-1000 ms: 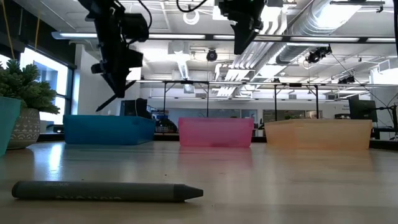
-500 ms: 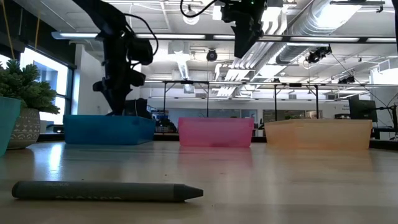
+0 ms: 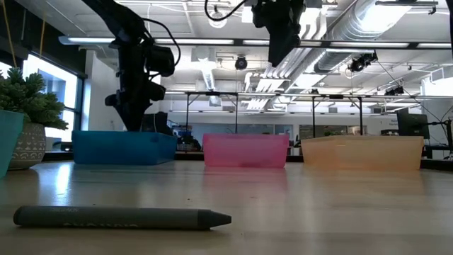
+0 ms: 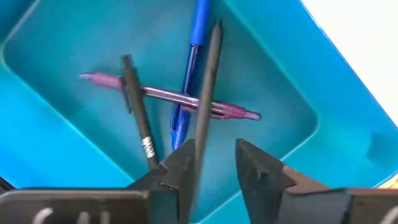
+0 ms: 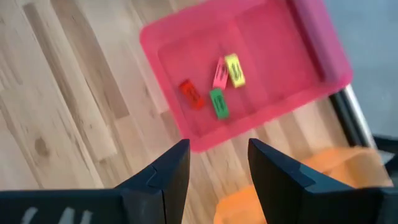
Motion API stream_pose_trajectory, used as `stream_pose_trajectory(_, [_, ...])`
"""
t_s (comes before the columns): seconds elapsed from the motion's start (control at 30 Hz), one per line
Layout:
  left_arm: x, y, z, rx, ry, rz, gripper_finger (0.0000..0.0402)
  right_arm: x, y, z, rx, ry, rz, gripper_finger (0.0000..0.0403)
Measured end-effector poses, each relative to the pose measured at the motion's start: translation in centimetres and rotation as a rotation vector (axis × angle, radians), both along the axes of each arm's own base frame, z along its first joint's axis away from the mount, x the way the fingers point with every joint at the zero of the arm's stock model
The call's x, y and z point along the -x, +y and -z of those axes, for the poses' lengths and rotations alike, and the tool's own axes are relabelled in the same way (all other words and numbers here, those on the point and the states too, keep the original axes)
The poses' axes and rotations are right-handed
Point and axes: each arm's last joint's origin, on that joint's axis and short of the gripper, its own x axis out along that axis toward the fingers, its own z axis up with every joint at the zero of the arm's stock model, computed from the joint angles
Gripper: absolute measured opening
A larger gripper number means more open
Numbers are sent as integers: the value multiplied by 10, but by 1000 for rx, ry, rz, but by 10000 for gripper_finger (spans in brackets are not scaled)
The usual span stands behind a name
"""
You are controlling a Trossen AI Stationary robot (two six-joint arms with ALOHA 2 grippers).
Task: Sort crayons/erasers/pens/pencils in bins
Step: Put the yellow pencil into the orange bin
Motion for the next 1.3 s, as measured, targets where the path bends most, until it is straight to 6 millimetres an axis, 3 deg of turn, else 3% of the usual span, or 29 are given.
stream_pose_trajectory(0.27, [-2,2,-13,2,7,19,141,4,7,34,-67,145,27,154])
stream_pose_trajectory(0.73, [-19,13,-76,-135,-105,87,138,12,39,90,-199,342,123,154])
stream_pose_trajectory(0.97, [-24,-3,-93,-176,-147,155,138,26,69,107,-247,373,201,154])
stream_pose_trajectory(1.3, [-38,-40,-110,-211,-207,287,138,65,114,103,-315,235,488,153])
